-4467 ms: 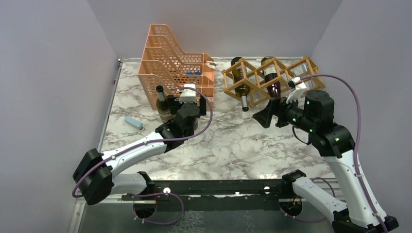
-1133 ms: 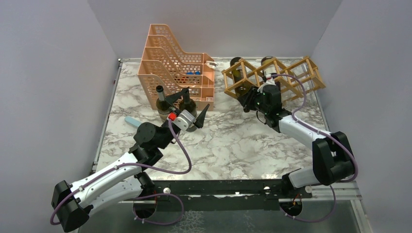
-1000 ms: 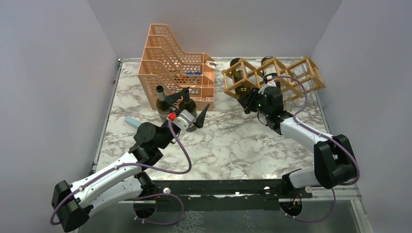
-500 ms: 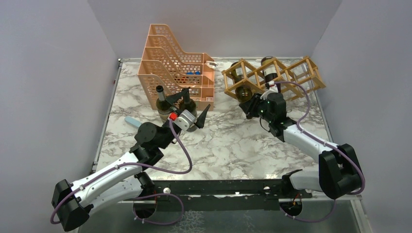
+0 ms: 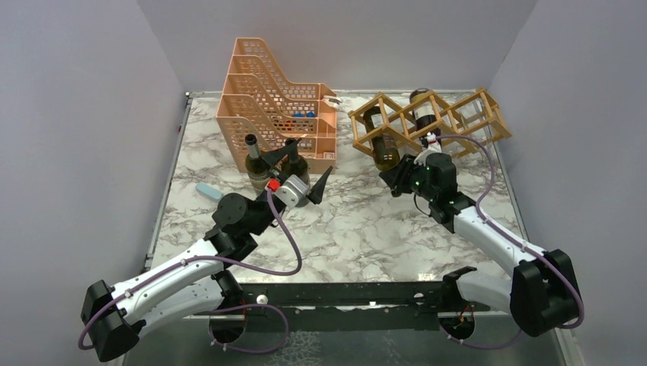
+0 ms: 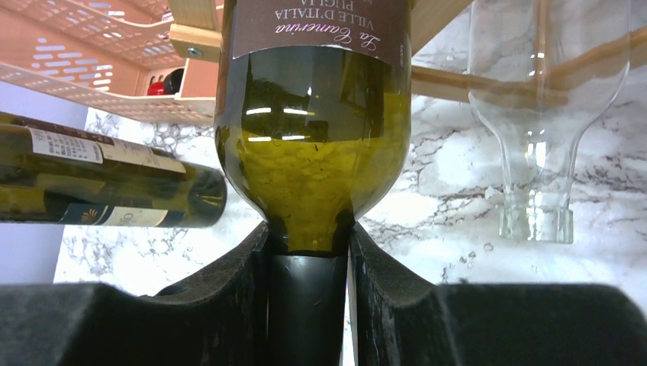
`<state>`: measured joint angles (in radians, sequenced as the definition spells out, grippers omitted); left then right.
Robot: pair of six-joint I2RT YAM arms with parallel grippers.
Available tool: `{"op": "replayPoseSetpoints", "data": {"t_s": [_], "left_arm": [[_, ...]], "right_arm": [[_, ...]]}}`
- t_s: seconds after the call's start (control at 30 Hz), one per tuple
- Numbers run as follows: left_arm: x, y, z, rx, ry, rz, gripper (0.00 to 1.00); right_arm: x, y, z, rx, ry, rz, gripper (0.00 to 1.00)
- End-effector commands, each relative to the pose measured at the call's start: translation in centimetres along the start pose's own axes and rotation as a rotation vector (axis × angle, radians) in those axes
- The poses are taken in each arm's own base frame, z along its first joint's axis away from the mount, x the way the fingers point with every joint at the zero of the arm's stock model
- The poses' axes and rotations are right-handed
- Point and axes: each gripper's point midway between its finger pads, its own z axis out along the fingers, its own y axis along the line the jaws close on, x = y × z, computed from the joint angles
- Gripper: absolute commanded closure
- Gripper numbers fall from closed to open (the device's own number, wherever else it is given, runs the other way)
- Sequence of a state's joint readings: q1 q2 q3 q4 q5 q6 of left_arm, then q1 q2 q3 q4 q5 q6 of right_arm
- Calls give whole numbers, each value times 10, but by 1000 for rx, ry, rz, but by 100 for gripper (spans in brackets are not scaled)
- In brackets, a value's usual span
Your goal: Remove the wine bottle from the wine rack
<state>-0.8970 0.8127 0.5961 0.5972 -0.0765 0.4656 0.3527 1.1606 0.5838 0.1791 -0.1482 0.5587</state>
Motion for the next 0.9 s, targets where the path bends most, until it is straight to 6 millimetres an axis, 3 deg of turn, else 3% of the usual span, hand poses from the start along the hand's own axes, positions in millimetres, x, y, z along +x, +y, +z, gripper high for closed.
{"op": "replayPoseSetpoints", "data": {"t_s": [0.0, 0.23, 0.53, 0.73, 0.87], "left_arm": [[-1, 1, -1, -14, -12, 0, 4], [-2, 0, -1, -16, -13, 6, 4], [-8, -6, -1, 6, -30, -8, 4], [-15, -21, -3, 62, -57, -17, 4], [-25, -43, -3, 153, -92, -23, 9]], "right_arm": [[-3, 15, -12, -35, 21, 34, 81], [8, 17, -30, -24, 74, 84, 81], [10, 12, -79, 55, 94, 76, 82], [9, 17, -111, 54, 100, 42, 83], [3, 27, -130, 26, 111, -12, 83]]}}
